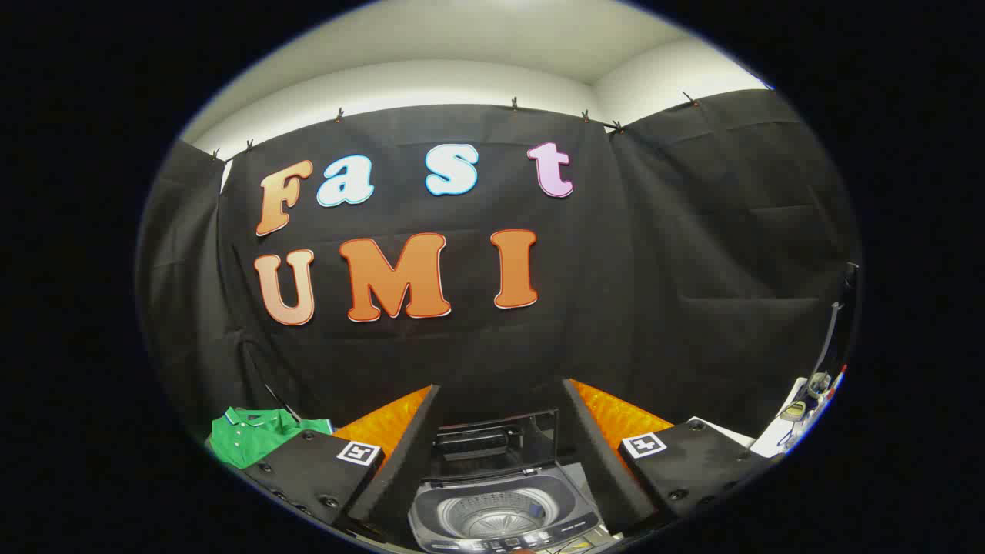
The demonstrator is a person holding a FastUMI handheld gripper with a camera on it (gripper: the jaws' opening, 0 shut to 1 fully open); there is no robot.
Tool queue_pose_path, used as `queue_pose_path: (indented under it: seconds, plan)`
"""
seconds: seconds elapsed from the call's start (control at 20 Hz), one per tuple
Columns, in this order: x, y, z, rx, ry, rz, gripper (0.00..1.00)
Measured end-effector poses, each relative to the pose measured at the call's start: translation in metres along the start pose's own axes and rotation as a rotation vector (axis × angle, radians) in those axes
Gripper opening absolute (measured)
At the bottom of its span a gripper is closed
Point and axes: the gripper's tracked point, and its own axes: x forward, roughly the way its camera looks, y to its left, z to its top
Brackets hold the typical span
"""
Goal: Put the clothes into the washing machine and then close the washing machine lid.
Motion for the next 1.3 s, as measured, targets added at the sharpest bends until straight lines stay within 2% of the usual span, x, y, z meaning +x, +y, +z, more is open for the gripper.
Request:
queue_pose_path:
  seconds: [0.2, 0.45, 1.3]
  plan:
    - [-0.003, -0.037, 0.005, -0.009, 0.003, -0.002, 0.98]
    - [-0.002, -0.040, 0.005, -0.030, 0.011, 0.024, 0.98]
    - [-0.022, 0.074, -0.019, -0.062, 0.005, -0.010, 0.98]
